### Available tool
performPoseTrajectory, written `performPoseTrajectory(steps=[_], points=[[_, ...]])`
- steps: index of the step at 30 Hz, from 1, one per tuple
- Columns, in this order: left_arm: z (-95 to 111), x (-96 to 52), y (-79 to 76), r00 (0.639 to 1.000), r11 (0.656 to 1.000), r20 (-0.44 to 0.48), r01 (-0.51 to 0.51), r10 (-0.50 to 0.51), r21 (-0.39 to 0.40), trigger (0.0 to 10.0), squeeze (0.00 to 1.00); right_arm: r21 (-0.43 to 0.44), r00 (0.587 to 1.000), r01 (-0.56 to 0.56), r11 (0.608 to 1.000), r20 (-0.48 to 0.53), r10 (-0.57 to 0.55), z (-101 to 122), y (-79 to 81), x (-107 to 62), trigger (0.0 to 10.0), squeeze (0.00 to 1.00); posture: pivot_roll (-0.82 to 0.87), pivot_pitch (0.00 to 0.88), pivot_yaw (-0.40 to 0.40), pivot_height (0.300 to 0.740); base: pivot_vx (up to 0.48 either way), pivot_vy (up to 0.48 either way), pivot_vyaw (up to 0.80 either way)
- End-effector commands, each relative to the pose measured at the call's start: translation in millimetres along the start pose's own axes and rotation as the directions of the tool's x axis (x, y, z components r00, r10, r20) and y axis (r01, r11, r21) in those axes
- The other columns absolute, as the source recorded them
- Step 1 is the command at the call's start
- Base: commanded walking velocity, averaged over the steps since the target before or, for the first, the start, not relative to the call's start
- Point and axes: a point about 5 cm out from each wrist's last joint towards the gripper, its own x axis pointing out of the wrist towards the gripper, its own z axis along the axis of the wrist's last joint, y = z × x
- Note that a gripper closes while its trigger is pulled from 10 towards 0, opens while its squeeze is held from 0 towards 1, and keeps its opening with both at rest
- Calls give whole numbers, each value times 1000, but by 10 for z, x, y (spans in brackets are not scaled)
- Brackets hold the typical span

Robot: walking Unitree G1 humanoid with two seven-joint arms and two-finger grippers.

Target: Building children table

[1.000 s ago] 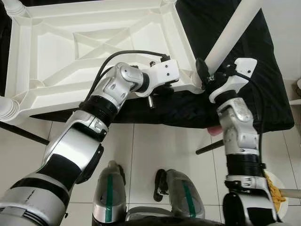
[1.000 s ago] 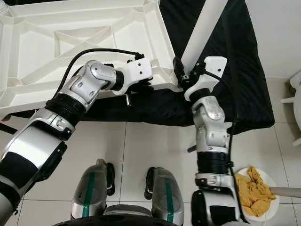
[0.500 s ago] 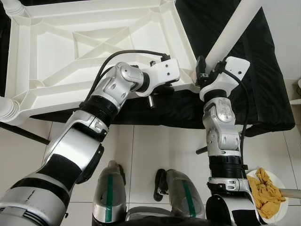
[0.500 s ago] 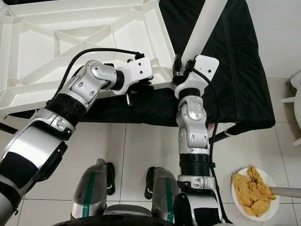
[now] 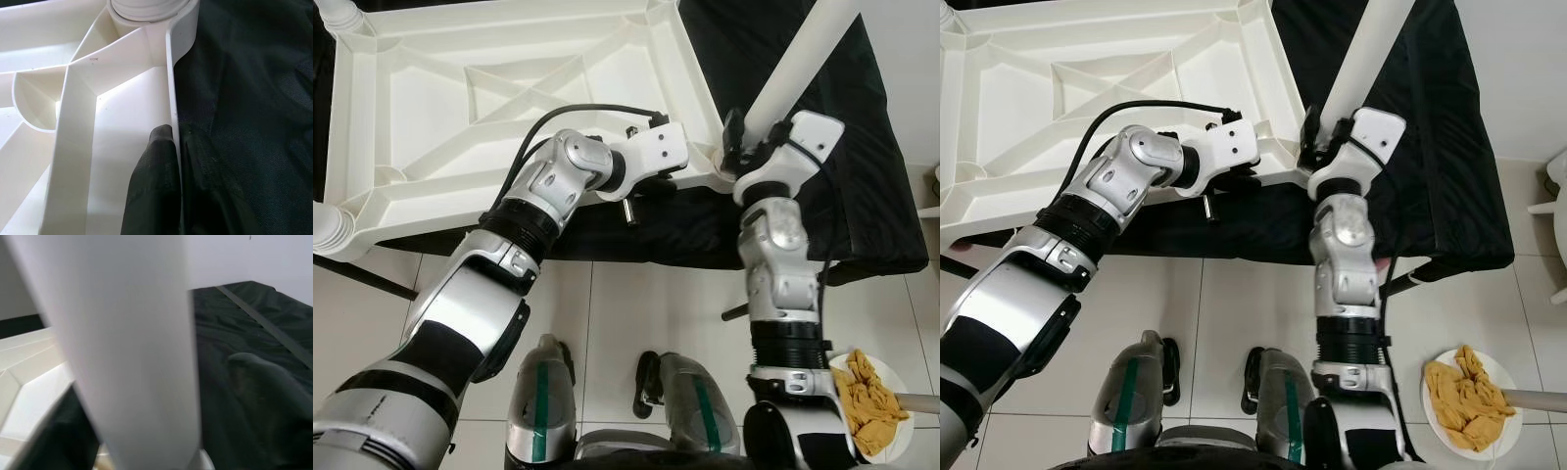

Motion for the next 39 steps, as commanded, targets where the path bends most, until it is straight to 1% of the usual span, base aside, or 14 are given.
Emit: performPoseTrajectory(steps=[1,8,10,11,14,16,17,18,23,25,26,27,29,39], points=[[-25,49,-85,999,1000,23,22,-22,-8,10000,0,7,1000,-3,1000,12,3,16,-34,4,10000,1000,24,52,-59,740,0,0,0],[-31,52,-88,1000,1000,22,19,-19,-8,10000,0,-11,996,-85,996,1,85,12,-125,65,10000,1000,25,42,-63,740,0,0,0],[-29,55,-89,1000,1000,22,19,-19,-6,10000,0,-13,985,-171,985,-13,171,13,-124,91,10000,1000,24,39,-62,740,0,0,0],[-28,57,-90,1000,1000,22,19,-19,-5,10000,0,-5,971,-240,971,-25,240,17,-115,106,10000,0,22,34,-62,740,0,0,0],[-27,60,-91,1000,1000,22,20,-19,-4,10000,0,2,958,-284,959,-32,284,19,-111,114,10000,0,20,31,-62,740,0,0,0],[-20,66,-92,1000,1000,24,20,-20,-1,10000,0,2,923,-382,924,-53,381,21,-133,135,10000,0,18,26,-63,740,0,0,0],[-20,66,-92,1000,1000,24,20,-20,-1,10000,0,2,923,-382,924,-53,381,21,-133,135,10000,0,18,26,-63,740,0,0,0],[-15,68,-92,999,1000,25,20,-20,0,10000,0,-14,897,-439,898,-61,438,22,-155,145,10000,0,17,23,-63,740,0,0,0],[-11,71,-93,999,1000,27,21,-21,2,10000,0,-10,874,-482,876,-70,480,24,-190,161,10000,0,16,21,-63,740,0,0,0],[-8,73,-94,999,1000,28,21,-22,3,10000,0,12,847,-527,850,-78,526,29,-230,180,10000,0,14,20,-61,740,0,0,0],[-6,75,-95,999,1000,28,23,-23,5,10000,0,17,817,-570,822,-92,569,26,-270,199,10000,0,15,19,-59,740,0,0,0],[-6,75,-95,999,1000,28,23,-23,5,10000,0,17,817,-570,822,-92,569,26,-270,199,10000,0,15,19,-59,740,0,0,0],[-4,73,-94,999,1000,28,23,-24,7,10000,0,22,784,-611,791,-121,609,6,-348,242,10000,0,20,17,-60,740,0,0,0],[-13,60,-92,999,1000,24,24,-25,7,10000,0,20,753,-645,764,-149,640,-21,-398,279,10000,0,21,24,-56,740,0,0,0]])
